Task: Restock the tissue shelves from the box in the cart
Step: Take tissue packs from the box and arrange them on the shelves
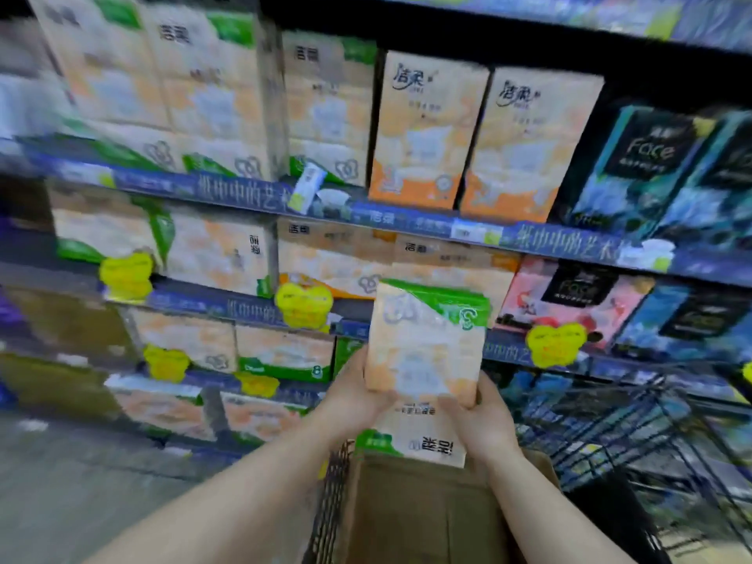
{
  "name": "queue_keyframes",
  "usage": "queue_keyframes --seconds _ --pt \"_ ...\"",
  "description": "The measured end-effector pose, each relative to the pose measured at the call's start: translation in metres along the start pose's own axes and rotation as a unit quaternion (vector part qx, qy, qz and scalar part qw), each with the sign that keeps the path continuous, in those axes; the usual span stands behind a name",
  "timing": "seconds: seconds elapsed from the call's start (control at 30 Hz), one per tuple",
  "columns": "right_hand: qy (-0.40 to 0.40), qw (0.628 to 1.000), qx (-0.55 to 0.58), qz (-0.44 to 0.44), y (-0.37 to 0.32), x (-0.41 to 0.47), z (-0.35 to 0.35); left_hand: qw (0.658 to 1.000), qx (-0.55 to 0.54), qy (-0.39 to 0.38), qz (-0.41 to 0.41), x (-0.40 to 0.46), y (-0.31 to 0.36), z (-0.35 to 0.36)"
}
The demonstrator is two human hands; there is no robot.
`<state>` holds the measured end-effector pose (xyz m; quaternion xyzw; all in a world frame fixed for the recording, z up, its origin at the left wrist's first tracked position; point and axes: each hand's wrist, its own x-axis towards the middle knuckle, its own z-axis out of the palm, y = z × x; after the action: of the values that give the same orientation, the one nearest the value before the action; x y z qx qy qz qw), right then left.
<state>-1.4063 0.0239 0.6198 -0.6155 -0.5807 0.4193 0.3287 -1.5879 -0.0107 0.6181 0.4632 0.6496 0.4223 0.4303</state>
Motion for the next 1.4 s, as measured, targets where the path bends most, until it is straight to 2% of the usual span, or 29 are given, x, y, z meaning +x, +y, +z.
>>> queue_keyframes --seconds 0.13,0.33,0.63,0.83,0.97,1.13,1.4 --pt "-0.029 0.997 0.022 -0.075 -0.043 -0.003 0.008 0.998 -0.003 0.058 0.04 -0.014 0.03 -0.037" --pt "-0.025 0.986 0.053 -0.154 -0.108 -0.004 0.025 0.989 0.004 0.105 0.108 -0.022 0.073 -0.093" --pt "0.057 0.959 0.085 -0.263 -0.236 0.051 0.052 0.962 0.014 0.112 0.25 0.037 0.157 -0.193" --pt "0.105 0.943 0.104 -0.298 -0.303 0.092 0.09 0.949 0.023 0.089 0.3 0.097 0.193 -0.258" --pt "0.125 0.939 0.102 -0.305 -0.319 0.109 0.107 0.95 0.019 0.072 0.303 0.125 0.196 -0.276" --pt "0.127 0.938 0.104 -0.307 -0.314 0.123 0.113 0.946 0.027 0.101 0.306 0.144 0.187 -0.275" --pt "0.078 0.952 0.052 -0.291 -0.293 0.136 0.123 0.955 0.002 0.144 0.261 0.143 0.159 -0.259"
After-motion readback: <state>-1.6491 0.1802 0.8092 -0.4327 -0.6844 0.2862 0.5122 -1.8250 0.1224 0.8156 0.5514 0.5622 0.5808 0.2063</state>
